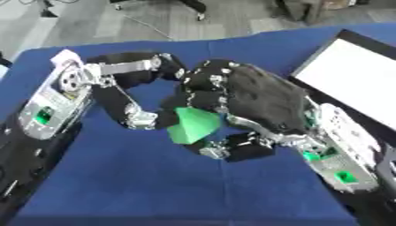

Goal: Pick up the objects with one hand, pass them to the other hand, and then place them into the box on the other side of the table.

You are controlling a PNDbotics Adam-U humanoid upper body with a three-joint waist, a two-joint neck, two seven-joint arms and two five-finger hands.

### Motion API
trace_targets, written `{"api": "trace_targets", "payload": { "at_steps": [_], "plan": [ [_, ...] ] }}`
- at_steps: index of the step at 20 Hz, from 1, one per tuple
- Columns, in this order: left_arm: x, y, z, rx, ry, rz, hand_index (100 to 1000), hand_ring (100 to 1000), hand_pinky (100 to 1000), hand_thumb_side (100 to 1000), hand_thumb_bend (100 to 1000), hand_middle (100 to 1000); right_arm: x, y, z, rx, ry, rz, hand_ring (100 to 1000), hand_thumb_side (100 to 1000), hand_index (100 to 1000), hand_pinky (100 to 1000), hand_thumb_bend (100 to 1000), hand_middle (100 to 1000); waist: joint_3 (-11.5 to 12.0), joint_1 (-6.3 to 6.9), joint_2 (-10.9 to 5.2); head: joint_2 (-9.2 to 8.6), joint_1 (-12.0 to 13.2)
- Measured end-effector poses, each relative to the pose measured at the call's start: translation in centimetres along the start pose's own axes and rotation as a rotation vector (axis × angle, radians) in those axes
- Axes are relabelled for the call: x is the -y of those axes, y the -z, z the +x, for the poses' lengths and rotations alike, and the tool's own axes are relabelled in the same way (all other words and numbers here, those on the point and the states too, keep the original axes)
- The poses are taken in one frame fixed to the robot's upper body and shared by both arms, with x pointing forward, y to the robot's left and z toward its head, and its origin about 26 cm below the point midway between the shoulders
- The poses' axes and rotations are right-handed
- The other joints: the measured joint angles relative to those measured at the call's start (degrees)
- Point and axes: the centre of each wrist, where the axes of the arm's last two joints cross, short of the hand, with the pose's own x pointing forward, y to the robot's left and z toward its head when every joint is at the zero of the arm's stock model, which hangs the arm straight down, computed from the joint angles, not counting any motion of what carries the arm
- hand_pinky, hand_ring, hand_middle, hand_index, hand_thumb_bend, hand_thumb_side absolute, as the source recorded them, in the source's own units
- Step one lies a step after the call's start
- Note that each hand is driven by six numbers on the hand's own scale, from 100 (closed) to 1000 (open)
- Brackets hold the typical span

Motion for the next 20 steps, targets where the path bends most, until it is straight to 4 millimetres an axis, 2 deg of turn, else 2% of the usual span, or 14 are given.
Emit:
{"api": "trace_targets", "payload": {
  "at_steps": [11, 20],
  "plan": [
    [-0.02, -0.15, 0.0, 0.0, 0.011, -0.006, 820, 729, 811, 587, 100, 789, -0.09, 0.03, -0.02, 0.001, -0.007, 0.002, 625, 125, 784, 712, 100, 193, 0.0, 0.06, 0.0, 0.0, 0.0],
    [-0.04, -0.18, 0.01, 0.003, 0.016, 0.0, 775, 717, 804, 588, 100, 747, -0.1, 0.04, -0.01, 0.002, -0.008, 0.003, 625, 133, 784, 711, 100, 192, 0.0, 0.06, 0.01, 0.0, 0.0]
  ]
}}
